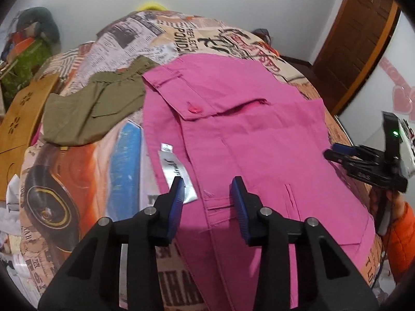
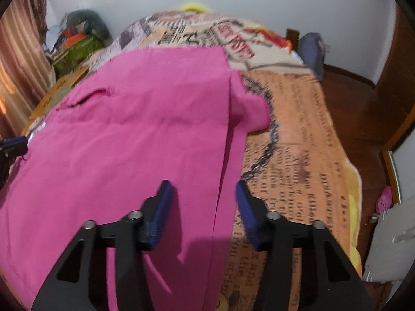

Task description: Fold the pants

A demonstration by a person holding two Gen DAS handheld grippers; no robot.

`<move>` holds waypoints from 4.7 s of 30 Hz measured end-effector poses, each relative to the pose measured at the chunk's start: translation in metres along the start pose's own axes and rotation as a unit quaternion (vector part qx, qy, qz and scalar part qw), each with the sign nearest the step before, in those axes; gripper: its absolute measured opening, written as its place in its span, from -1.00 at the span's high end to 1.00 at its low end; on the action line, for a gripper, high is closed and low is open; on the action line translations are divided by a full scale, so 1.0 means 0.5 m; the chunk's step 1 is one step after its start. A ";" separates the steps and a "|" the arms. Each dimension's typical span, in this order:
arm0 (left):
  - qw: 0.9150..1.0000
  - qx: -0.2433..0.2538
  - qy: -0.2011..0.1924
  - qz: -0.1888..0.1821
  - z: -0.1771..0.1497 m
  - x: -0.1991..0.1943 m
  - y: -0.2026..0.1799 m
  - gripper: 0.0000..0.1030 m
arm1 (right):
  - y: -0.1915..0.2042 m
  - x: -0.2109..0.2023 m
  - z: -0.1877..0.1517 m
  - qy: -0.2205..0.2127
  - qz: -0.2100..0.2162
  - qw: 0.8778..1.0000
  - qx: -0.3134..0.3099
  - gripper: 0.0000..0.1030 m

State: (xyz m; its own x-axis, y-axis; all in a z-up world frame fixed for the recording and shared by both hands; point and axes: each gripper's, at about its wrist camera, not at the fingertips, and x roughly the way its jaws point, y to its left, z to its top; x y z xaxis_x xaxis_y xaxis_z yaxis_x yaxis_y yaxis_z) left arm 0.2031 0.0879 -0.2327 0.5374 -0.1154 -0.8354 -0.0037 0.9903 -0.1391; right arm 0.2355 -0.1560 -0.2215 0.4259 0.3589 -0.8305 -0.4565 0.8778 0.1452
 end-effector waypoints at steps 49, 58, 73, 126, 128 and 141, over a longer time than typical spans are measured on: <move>0.999 -0.002 0.024 0.042 0.215 0.106 0.083 0.39 | -0.073 0.023 0.202 -0.057 -0.014 0.998 0.001 0.31; 0.998 -0.004 0.058 0.009 0.220 0.186 0.074 0.35 | -0.096 0.133 0.196 -0.014 -0.003 1.000 0.004 0.31; 0.998 0.019 0.055 0.012 0.259 0.230 0.051 0.81 | -0.107 0.131 0.185 -0.017 -0.046 0.998 -0.031 0.95; 0.997 -0.055 0.046 -0.022 0.399 0.375 0.216 0.27 | -0.103 0.304 0.442 -0.012 -0.011 0.998 -0.059 0.89; 0.998 -0.046 0.040 -0.012 0.401 0.371 0.210 0.57 | -0.101 0.301 0.443 -0.018 -0.019 0.998 -0.059 0.91; 0.999 -0.033 -0.003 0.026 0.438 0.293 0.195 0.84 | -0.103 0.205 0.485 -0.084 -0.027 0.996 -0.034 0.94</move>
State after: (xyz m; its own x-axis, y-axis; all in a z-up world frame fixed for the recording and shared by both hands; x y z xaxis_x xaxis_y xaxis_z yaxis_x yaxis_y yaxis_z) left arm 0.4661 0.1847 -0.2520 0.5393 -0.0635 -0.8397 -0.0867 0.9877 -0.1304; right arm 0.4922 -0.0874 -0.1839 0.5724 0.3653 -0.7341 -0.4799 0.8752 0.0614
